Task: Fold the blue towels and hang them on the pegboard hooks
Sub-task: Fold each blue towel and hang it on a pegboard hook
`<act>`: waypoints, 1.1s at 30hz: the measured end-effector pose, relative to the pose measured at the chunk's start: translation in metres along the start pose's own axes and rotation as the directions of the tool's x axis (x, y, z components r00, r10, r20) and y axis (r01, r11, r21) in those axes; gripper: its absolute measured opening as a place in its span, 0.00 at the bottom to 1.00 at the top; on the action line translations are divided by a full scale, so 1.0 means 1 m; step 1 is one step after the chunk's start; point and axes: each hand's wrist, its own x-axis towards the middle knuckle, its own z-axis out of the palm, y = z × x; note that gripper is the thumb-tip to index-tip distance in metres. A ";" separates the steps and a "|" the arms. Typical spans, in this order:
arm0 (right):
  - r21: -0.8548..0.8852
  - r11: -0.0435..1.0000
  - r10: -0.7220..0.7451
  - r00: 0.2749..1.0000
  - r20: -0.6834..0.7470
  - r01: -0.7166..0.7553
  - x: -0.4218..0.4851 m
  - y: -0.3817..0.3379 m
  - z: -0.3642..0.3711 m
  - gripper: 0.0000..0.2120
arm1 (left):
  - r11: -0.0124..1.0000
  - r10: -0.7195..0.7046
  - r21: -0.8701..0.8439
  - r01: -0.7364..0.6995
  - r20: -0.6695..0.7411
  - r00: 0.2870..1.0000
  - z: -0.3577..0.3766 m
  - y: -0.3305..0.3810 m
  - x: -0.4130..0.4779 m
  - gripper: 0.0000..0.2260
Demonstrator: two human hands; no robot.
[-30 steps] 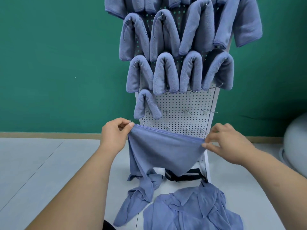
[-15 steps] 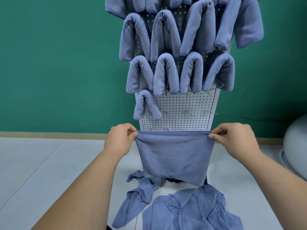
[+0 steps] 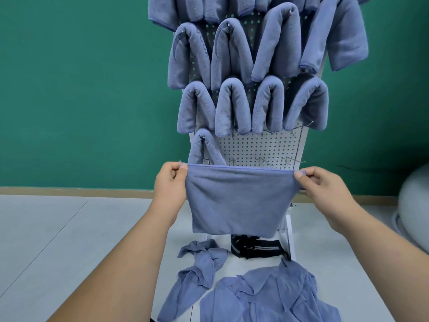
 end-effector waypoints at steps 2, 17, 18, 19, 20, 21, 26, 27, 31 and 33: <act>0.204 0.978 0.028 0.999 0.041 -0.036 -0.001 -0.008 0.000 0.09 | 0.995 -0.037 -0.093 0.032 -0.054 0.998 0.001 0.006 0.000 0.09; 0.161 0.987 0.030 0.989 -0.146 -0.006 -0.026 -0.017 0.032 0.03 | 0.982 -0.175 -0.074 0.176 0.018 0.984 0.044 0.007 -0.036 0.08; 0.127 0.992 0.008 0.990 -0.142 0.010 -0.028 -0.015 0.038 0.03 | 0.982 -0.171 -0.070 0.175 0.060 0.983 0.050 0.007 -0.041 0.07; 0.098 0.995 -0.008 0.991 -0.134 0.021 -0.030 -0.012 0.043 0.02 | 0.984 -0.161 -0.064 0.167 0.094 0.983 0.056 0.008 -0.047 0.07; 0.081 0.996 -0.018 0.992 -0.125 0.029 -0.031 -0.011 0.049 0.01 | 0.986 -0.152 -0.056 0.160 0.121 0.981 0.062 0.010 -0.053 0.05; 0.062 0.997 -0.030 0.993 -0.114 0.037 -0.033 -0.009 0.055 0.01 | 0.988 -0.140 -0.042 0.147 0.143 0.980 0.067 0.011 -0.059 0.04; -0.098 0.986 -0.146 0.986 -0.078 0.138 -0.042 -0.006 0.077 0.03 | 0.995 -0.066 -0.053 0.079 0.220 0.973 0.085 0.014 -0.077 0.04; -0.127 0.981 -0.158 0.984 -0.078 0.147 -0.043 -0.006 0.078 0.03 | 0.997 -0.056 -0.046 0.068 0.224 0.973 0.087 0.014 -0.078 0.05; -0.199 0.965 -0.187 0.979 -0.074 0.170 -0.049 -0.007 0.079 0.04 | 0.997 -0.024 -0.069 0.042 0.245 0.969 0.087 0.013 -0.081 0.08; -0.202 0.963 -0.196 0.978 -0.071 0.179 -0.050 -0.008 0.079 0.04 | 0.997 -0.023 -0.066 0.042 0.272 0.962 0.085 0.012 -0.081 0.09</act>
